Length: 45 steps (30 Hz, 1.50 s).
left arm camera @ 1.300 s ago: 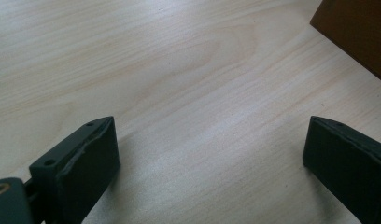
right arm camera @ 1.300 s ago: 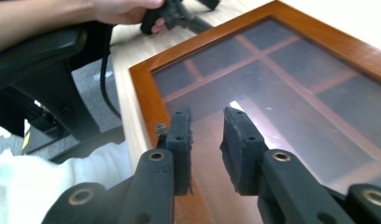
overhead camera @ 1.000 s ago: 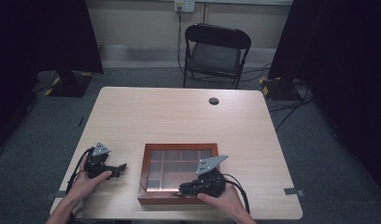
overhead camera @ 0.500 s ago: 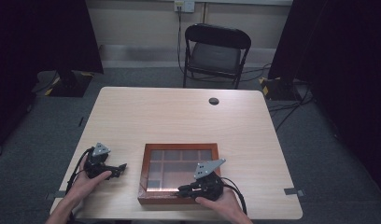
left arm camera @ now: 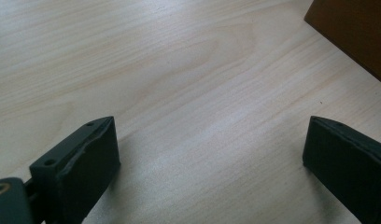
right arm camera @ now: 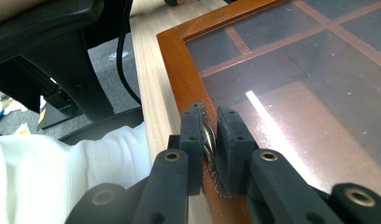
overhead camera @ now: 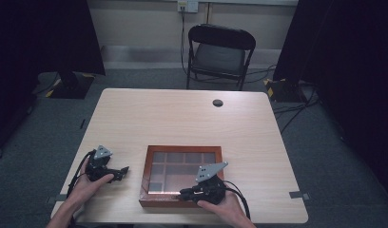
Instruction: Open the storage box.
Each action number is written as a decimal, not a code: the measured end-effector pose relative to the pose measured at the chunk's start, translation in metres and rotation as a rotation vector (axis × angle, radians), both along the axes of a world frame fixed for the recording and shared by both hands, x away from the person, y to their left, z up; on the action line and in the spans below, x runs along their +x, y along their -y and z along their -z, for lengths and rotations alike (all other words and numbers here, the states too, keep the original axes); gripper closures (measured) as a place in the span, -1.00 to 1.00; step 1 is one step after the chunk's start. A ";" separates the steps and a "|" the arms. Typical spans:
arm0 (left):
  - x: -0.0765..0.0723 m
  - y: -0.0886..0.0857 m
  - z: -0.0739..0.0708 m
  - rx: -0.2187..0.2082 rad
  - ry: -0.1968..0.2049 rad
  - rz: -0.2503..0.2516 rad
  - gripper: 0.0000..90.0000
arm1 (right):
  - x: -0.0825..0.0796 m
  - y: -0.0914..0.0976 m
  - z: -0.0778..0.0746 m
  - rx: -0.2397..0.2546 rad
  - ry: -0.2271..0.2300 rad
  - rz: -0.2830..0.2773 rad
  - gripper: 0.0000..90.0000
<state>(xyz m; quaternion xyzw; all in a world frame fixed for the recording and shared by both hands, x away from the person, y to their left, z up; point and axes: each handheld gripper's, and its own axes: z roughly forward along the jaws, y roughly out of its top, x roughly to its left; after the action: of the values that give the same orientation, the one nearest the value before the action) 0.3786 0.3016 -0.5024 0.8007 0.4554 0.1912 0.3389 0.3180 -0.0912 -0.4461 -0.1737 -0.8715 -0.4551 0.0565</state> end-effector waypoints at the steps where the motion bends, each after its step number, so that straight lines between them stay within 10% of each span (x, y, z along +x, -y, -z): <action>1: -0.001 0.000 -0.001 -0.001 -0.002 -0.011 -0.91 | 0.001 0.000 0.000 -0.002 -0.001 -0.003 0.82; 12: -0.003 -0.002 -0.004 -0.014 -0.010 -0.017 -0.64 | 0.003 -0.004 -0.004 -0.010 -0.008 -0.026 0.84; 27: -0.023 0.021 -0.026 -0.112 0.084 0.138 -0.61 | 0.010 -0.005 -0.019 -0.007 -0.033 -0.041 0.85; 45: -0.031 0.033 -0.035 -0.195 0.093 0.222 -0.61 | 0.018 -0.004 -0.038 -0.005 -0.048 -0.067 0.85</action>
<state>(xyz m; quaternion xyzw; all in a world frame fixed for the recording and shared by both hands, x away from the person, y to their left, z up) 0.3476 0.2683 -0.4669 0.7998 0.3642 0.1443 0.4549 0.3364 -0.0868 -0.4077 -0.1557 -0.8762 -0.4467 0.0923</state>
